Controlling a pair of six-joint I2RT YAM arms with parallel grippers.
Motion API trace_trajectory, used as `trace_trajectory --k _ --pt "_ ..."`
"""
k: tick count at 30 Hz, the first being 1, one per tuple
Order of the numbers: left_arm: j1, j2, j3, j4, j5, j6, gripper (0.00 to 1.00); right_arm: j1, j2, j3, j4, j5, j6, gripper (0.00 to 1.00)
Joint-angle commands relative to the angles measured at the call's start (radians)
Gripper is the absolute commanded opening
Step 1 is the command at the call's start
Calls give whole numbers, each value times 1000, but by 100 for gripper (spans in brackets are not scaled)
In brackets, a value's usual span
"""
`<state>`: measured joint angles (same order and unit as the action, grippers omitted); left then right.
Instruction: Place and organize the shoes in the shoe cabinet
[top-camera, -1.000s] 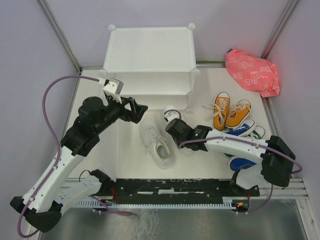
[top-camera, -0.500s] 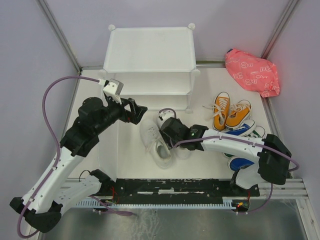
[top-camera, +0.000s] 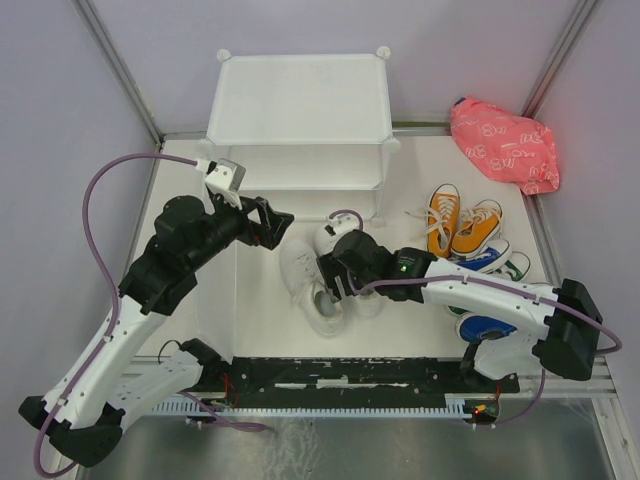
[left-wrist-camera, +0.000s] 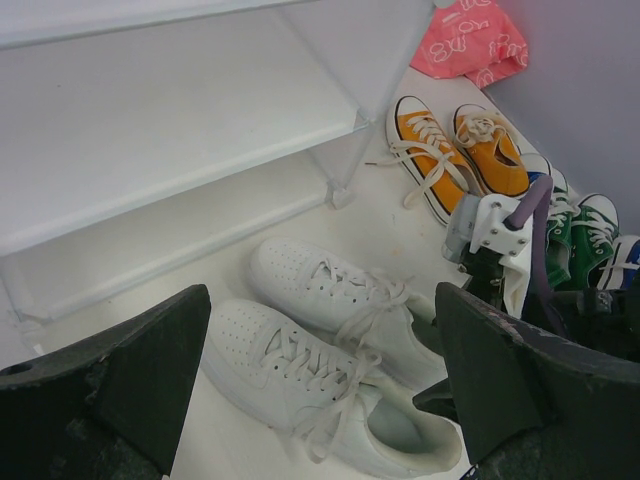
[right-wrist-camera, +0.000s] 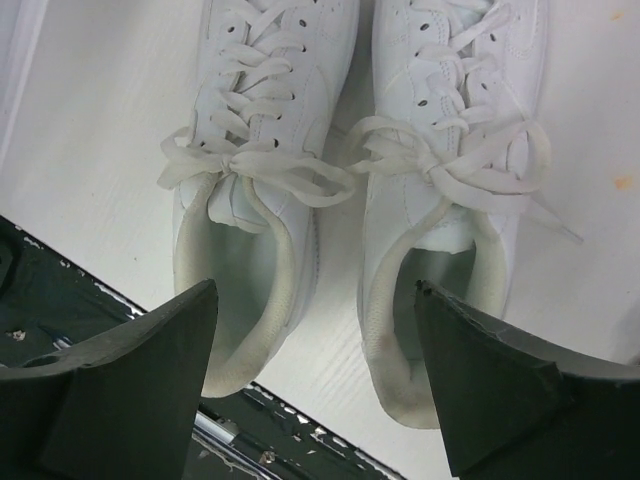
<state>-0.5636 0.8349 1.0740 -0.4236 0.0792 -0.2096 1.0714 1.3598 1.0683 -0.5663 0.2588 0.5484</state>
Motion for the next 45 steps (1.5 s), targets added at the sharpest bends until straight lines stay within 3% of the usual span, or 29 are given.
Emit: trace_trajectory --k 1,20,28,33,38,40,45 --pt "-5 -18 4 23 -11 17 99 2 33 6 19 -27 40 87" --pt "-4 -24 -13 19 -13 19 99 22 226 -20 176 5 73 86" --pt "-5 -19 -14 18 -5 25 99 52 346 -6 227 104 118 84" --pt "-4 -19 -17 9 -7 32 99 53 389 -7 236 142 124 66" --pt "-4 -26 -18 4 -12 38 99 54 325 -7 222 205 112 15" --pt "-4 -28 -16 4 -10 37 99 55 289 10 208 225 97 4" --pt "-4 -33 -6 4 1 34 99 84 251 137 172 237 46 2"
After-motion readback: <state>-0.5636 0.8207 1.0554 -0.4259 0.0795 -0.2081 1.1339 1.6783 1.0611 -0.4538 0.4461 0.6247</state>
